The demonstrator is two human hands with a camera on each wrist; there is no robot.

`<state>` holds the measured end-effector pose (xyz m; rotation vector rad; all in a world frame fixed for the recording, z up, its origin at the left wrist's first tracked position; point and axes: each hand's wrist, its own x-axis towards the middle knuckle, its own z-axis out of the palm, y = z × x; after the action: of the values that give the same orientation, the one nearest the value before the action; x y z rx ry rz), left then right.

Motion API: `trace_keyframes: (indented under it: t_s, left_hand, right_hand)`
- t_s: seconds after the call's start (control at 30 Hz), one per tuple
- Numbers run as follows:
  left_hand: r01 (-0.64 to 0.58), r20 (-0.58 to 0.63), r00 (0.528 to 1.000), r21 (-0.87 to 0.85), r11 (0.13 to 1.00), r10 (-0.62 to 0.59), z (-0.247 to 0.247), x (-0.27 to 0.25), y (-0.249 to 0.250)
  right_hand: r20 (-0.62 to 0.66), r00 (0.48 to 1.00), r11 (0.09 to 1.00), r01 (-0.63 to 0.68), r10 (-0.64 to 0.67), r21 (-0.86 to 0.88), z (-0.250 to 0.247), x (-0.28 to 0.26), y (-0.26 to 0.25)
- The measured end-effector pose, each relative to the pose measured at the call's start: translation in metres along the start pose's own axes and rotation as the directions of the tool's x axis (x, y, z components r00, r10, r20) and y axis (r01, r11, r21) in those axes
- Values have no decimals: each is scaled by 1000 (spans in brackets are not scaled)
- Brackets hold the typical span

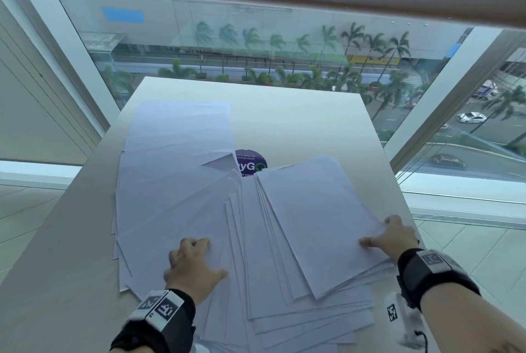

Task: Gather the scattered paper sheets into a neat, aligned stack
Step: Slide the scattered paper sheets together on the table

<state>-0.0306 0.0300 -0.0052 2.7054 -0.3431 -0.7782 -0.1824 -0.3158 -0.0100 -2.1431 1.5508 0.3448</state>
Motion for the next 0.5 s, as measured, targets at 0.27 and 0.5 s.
trace_keyframes:
  t_s: [0.27,0.5]
  left_hand:
    - [-96,109,991,204,974,75,1,-4,-10]
    - [-122,206,976,264,957,67,5,-3,-18]
  right_hand:
    - [98,994,993,62,-53,-97,17,-27,-9]
    - [197,969,986,161,-150,-40,43,-75,-8]
